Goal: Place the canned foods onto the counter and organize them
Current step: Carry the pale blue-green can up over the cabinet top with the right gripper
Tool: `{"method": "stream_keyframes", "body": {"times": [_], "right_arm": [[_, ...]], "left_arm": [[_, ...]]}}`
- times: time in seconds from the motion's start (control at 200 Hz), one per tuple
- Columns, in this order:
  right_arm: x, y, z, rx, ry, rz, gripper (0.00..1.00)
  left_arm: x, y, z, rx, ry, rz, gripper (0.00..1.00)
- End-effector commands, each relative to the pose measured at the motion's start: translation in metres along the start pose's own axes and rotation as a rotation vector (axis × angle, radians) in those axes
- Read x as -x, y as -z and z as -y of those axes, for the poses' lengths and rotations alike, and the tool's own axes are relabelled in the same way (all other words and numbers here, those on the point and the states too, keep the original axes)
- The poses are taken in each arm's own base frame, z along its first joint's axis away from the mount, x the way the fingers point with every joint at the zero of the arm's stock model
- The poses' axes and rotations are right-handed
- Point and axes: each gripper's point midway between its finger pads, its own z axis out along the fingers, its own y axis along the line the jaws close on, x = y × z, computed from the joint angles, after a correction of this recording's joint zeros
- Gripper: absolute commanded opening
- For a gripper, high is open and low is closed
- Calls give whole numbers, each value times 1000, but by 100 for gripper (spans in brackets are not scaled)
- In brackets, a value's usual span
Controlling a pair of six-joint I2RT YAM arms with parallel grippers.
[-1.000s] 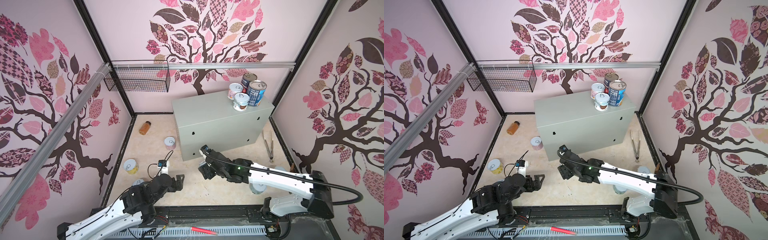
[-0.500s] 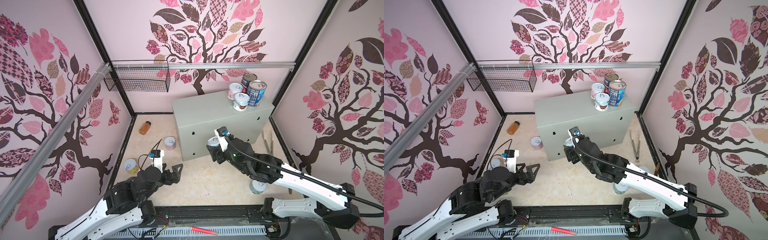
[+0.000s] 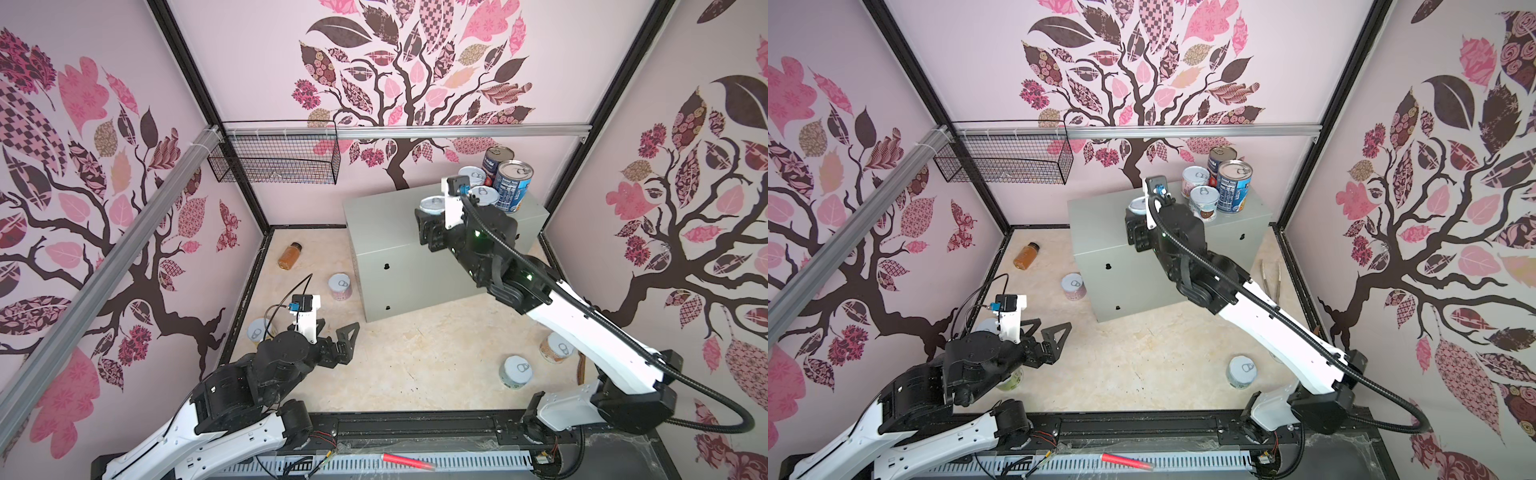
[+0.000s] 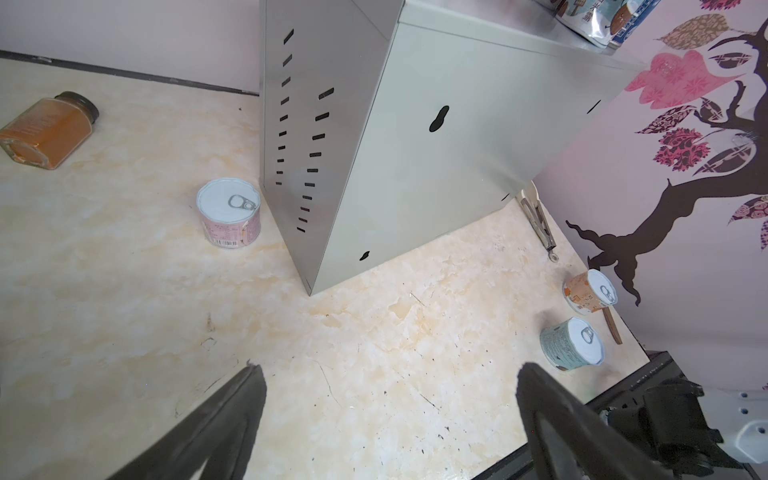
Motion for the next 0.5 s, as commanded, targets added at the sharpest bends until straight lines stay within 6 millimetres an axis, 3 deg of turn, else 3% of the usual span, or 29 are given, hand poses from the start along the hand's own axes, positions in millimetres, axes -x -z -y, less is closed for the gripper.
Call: {"method": "stream_keyframes", "body": {"times": [0.0,0.125,0.275,0.495], "right_arm": [[35,-19,5,5,-34,89,31],[36,-49,9,-7,-31,109,32],[21,-81,12,-15,-28,116,31],[2,-110,10,-18,-2,143,31]], "left_arm": [[12,5,7,-28,-28,11,98],[9,-4,8,-30,-33,-22,98],[-4,-20,4,-27,-13,-71,98],[-14,-27,1,-25,-19,-90,98]]}}
